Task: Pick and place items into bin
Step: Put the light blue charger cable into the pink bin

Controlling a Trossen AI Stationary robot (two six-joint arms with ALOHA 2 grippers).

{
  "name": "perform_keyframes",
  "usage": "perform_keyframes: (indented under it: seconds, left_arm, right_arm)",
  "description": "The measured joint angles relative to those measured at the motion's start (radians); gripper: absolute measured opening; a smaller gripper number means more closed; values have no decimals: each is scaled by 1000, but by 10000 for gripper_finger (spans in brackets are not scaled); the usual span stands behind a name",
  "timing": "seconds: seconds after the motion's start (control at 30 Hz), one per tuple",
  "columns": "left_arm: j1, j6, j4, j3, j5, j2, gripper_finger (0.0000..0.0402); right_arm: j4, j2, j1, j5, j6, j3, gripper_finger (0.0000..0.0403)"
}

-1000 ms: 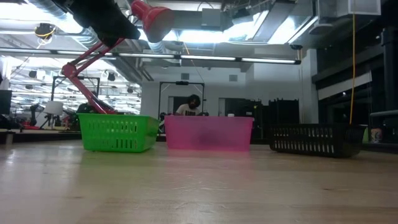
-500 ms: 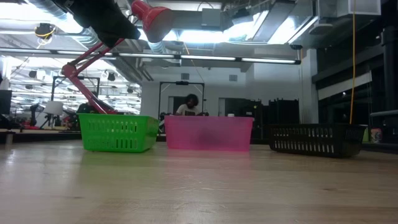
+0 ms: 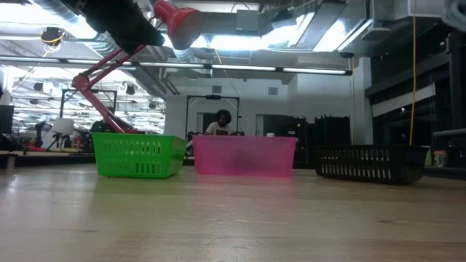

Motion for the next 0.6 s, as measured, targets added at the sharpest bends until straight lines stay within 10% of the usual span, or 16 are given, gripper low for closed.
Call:
perform_keyframes:
  seconds: [0.27, 0.6]
  left_arm:
    - [0, 10, 0, 0, 0, 0, 3]
    - [0, 10, 0, 0, -21, 0, 4]
  right_arm:
    - [75, 0, -6, 215, -157, 0, 9]
    - [129, 2, -110, 240, -251, 1, 8]
